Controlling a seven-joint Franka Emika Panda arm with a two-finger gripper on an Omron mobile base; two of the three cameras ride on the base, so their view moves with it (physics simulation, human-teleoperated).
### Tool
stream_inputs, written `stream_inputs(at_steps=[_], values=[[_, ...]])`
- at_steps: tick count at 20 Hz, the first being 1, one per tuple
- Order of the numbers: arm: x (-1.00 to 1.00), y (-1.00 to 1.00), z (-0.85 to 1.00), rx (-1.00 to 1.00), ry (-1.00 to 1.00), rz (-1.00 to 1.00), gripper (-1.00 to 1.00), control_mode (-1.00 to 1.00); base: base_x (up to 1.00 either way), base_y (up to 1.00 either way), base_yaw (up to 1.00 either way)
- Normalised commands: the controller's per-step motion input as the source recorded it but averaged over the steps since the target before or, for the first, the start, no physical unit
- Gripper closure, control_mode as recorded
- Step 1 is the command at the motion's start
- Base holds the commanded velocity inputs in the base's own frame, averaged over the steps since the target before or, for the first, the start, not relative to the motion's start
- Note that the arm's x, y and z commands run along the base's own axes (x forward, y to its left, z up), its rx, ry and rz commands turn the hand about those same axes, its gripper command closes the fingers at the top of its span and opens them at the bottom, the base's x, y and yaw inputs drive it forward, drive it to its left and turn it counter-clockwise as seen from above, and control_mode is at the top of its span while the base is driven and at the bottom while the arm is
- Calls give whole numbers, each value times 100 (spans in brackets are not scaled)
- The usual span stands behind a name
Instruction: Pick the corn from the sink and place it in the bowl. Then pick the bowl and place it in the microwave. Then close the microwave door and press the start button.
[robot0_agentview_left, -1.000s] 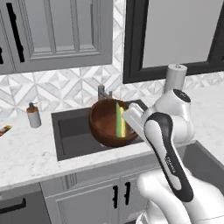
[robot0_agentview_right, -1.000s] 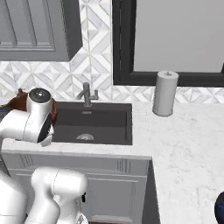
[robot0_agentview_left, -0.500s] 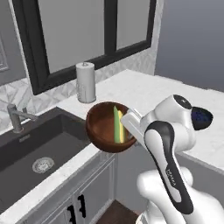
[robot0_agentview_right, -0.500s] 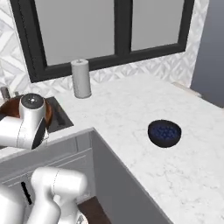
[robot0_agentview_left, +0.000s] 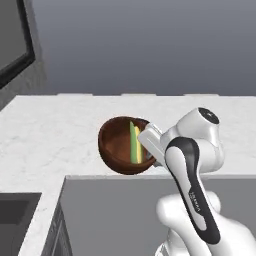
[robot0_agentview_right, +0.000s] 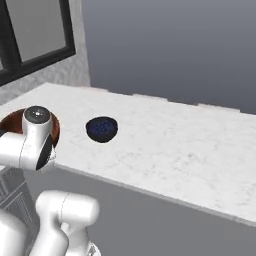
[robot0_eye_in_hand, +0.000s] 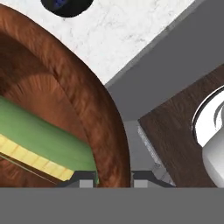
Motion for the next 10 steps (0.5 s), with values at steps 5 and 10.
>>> stream_inputs(at_steps=[5, 10], values=[[0, 0, 0, 0, 0, 0, 100, 100, 0, 0, -100], [0, 0, 0, 0, 0, 0, 100, 100, 0, 0, -100]])
